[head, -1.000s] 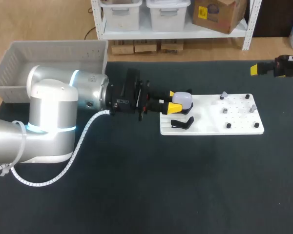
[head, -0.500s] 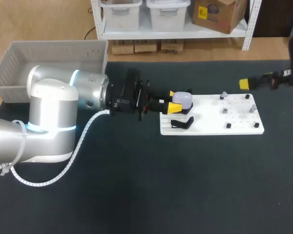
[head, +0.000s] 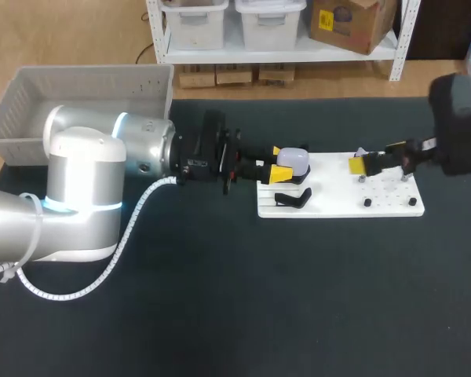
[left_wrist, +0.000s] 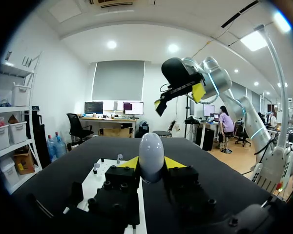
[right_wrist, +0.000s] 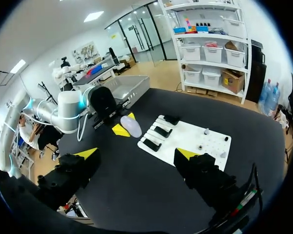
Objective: Pick up each earbud case from the left stands, insert the matching earbuds, close the lid, and place the case in the box.
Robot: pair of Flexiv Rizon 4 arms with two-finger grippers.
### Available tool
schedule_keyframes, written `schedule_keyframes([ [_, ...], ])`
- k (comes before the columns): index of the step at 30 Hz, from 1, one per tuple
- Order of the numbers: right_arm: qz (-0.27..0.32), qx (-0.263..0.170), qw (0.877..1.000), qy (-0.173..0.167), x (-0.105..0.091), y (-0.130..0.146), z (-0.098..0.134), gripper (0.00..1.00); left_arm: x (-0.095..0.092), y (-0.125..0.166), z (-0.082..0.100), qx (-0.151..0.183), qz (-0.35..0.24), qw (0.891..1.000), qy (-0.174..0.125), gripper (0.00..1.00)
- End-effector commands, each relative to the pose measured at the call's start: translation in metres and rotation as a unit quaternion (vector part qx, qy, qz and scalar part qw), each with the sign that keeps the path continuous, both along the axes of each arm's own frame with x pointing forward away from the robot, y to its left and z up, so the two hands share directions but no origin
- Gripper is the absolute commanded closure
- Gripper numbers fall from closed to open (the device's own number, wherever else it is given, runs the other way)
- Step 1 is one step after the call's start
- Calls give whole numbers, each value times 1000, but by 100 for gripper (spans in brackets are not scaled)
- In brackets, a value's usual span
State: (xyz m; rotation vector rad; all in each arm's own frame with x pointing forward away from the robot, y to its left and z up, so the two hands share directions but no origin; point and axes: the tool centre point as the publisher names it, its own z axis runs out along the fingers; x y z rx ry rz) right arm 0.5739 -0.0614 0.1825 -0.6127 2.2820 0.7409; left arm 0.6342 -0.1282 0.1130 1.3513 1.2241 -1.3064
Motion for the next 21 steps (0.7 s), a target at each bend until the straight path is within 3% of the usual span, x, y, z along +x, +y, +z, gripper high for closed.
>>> schedule_keyframes([
  [1, -5, -3, 1000, 2, 9, 25, -10, 0, 0, 0, -1, -2, 1, 1000, -1, 100],
  [11, 11, 0, 999, 31, 11, 52, -26, 0, 0, 0, -1, -2, 1, 1000, -1, 100],
  [21, 1, -3, 998, 59, 21, 60, -43, 0, 0, 0, -1, -2, 1, 1000, -1, 100],
])
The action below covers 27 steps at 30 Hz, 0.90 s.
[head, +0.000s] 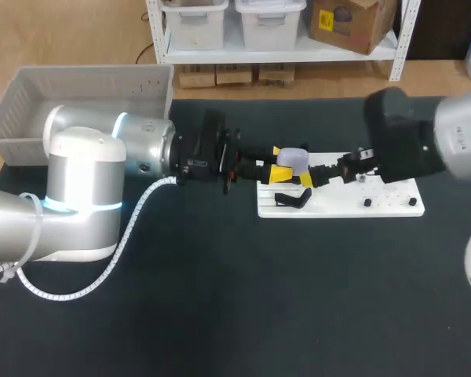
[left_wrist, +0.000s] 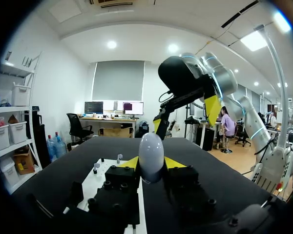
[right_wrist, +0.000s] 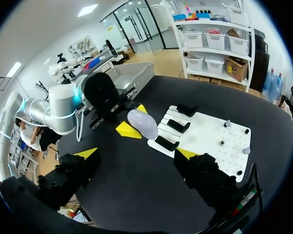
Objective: Pick up each earbud case from the left stands, insert the matching earbuds, close the lid, and place the case in the box.
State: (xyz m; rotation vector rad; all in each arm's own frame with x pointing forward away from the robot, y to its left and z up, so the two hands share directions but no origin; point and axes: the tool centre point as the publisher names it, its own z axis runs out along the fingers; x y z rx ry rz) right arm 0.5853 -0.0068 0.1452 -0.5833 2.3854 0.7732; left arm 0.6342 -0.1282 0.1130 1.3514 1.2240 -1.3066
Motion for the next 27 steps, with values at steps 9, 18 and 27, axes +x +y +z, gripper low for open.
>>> schedule_keyframes([
  [9, 3, 7, 1000, 13, 23, 10, -14, 0, 0, 0, -1, -2, 1, 1000, -1, 100],
  [18, 0, 5, 1000, 25, 31, 13, -22, 0, 0, 0, -1, -2, 1, 1000, -1, 100],
  [27, -14, 10, 999, 31, 38, 8, -27, 0, 0, 0, -1, -2, 1, 1000, -1, 100],
])
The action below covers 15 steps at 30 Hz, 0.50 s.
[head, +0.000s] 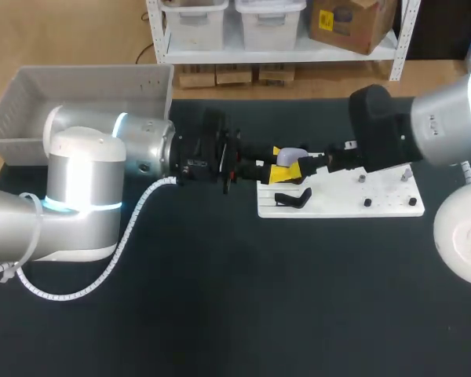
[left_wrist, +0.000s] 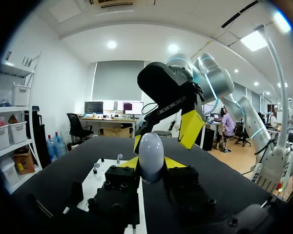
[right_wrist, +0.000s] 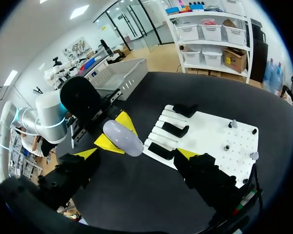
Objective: Pick up each earbud case from the left stands, insert the matching earbuds, close the lid, and place the case in the box.
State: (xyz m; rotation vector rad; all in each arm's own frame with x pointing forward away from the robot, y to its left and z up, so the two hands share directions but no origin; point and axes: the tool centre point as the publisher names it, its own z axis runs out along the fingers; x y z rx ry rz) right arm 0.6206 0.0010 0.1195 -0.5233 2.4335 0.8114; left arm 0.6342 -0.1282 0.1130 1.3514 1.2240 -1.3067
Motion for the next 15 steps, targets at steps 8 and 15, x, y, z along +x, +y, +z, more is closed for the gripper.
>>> schedule_keyframes([
  [8, -2, 3, 1000, 3, 5, 0, -4, 0, 0, 0, -1, -2, 1, 1000, -1, 100],
  [15, -12, 3, 1000, 4, 10, -2, -6, 0, 0, 0, -1, -2, 1, 1000, -1, 100],
])
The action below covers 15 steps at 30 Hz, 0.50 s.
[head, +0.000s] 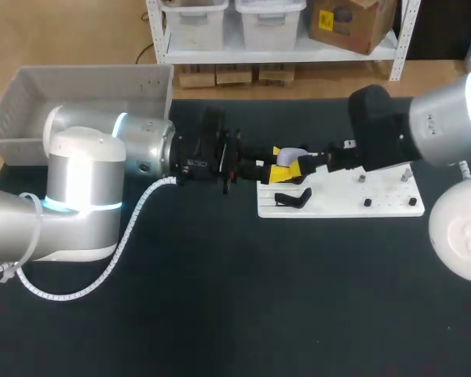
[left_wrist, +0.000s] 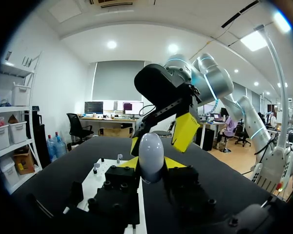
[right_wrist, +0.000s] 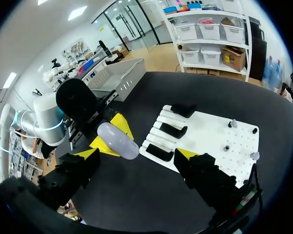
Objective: Pick up each earbud case from the left stands, insert the matching earbuds, close the lid, and place the case in the box.
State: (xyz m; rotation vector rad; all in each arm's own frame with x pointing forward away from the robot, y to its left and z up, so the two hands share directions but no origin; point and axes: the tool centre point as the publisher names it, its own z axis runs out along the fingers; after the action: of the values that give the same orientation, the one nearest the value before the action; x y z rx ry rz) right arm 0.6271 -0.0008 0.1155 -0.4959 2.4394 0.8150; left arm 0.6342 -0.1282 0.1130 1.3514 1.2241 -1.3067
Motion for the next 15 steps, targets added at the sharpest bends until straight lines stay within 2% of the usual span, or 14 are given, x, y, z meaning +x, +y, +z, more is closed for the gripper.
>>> schedule_keyframes([
  [1, -4, 0, 1000, 0, 5, 0, -2, 0, 0, 0, -1, -2, 1, 1000, -1, 100],
  [7, -13, 6, 1000, -2, 9, -2, -1, 0, 0, 0, -1, -2, 1, 1000, -1, 100],
  [15, -15, -3, 1000, -21, 18, -5, 14, 0, 0, 0, -1, -2, 1, 1000, -1, 100],
])
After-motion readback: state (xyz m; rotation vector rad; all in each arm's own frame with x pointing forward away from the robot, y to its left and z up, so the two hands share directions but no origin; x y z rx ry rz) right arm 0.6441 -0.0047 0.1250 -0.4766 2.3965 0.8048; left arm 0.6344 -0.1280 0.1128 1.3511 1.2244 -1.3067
